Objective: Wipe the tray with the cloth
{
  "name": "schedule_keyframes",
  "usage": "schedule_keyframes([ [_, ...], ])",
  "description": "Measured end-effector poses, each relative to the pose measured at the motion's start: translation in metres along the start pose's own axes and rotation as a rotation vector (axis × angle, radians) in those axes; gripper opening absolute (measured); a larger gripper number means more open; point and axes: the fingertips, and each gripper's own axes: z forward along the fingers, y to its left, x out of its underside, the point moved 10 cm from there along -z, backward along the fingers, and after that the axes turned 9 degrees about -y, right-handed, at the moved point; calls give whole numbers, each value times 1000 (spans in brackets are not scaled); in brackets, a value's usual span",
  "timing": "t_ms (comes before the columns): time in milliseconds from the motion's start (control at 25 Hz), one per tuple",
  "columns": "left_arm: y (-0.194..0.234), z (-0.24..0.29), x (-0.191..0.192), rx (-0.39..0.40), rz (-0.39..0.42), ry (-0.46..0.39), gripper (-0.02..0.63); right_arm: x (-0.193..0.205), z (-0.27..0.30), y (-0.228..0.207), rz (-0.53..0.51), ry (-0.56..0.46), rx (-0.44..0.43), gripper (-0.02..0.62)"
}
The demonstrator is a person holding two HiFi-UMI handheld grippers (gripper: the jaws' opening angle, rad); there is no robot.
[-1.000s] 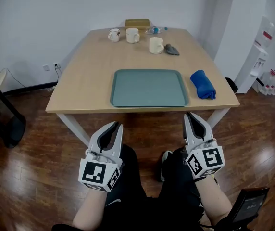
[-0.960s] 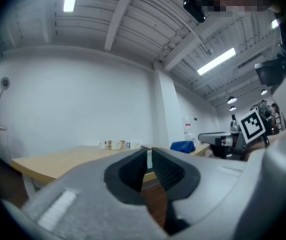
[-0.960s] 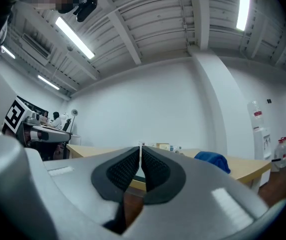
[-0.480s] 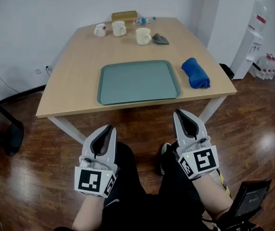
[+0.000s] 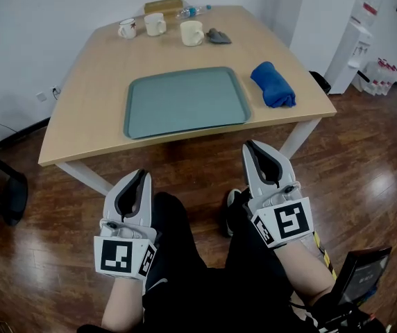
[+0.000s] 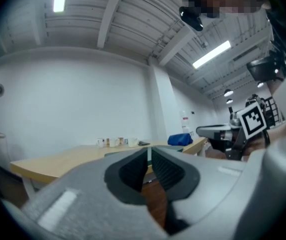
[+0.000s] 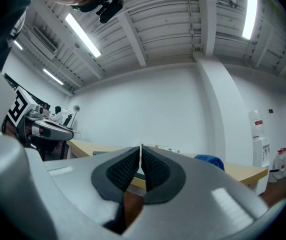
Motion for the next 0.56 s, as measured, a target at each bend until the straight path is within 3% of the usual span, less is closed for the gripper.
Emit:
schedule_keyframes([
  [560, -2, -2, 5, 4, -3, 22, 26, 5, -5, 2, 3, 22, 2, 17],
])
